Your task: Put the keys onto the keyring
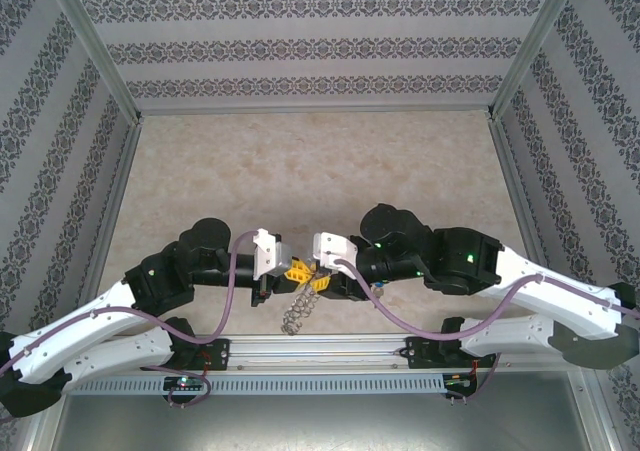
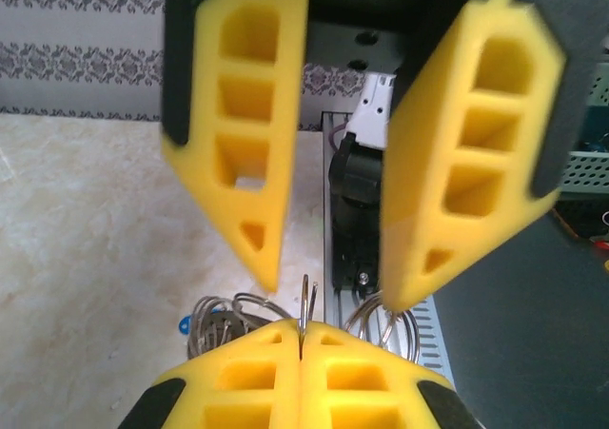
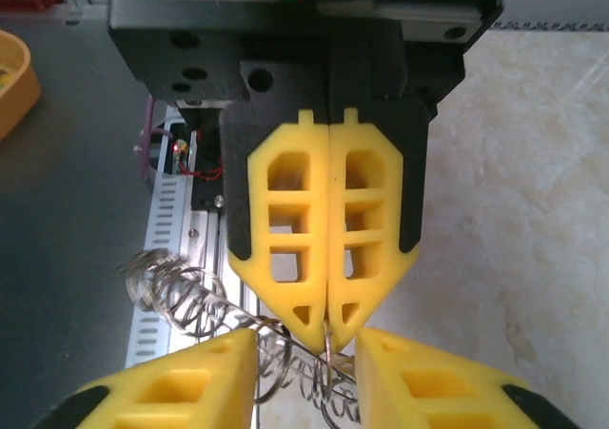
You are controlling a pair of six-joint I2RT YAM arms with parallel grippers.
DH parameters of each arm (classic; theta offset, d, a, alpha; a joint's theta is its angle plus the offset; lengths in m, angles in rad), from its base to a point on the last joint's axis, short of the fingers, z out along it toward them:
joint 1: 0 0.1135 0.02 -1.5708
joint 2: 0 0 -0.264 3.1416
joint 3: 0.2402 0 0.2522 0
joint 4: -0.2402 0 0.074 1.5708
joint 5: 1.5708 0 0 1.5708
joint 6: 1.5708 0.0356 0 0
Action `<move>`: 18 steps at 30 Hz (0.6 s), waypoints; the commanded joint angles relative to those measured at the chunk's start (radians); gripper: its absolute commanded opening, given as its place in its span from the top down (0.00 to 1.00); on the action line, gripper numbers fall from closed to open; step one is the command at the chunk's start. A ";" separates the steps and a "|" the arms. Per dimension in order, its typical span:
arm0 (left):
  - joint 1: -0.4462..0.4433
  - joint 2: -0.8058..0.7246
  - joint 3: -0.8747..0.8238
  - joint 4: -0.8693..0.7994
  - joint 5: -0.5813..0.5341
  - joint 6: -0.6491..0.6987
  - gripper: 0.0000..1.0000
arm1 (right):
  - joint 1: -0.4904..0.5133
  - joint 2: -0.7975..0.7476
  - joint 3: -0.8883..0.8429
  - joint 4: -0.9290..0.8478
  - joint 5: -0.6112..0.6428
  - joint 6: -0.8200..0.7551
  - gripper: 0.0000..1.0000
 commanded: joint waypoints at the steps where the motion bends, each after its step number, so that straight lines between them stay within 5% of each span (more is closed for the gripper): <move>1: 0.017 -0.035 -0.030 0.124 0.009 -0.038 1.00 | 0.004 -0.075 -0.075 0.118 0.037 0.049 0.62; 8: 0.025 -0.113 -0.147 0.341 0.072 -0.074 1.00 | -0.032 -0.234 -0.308 0.337 0.075 0.157 0.61; 18: 0.031 -0.110 -0.176 0.399 0.083 -0.073 1.00 | -0.046 -0.202 -0.349 0.419 0.030 0.169 0.62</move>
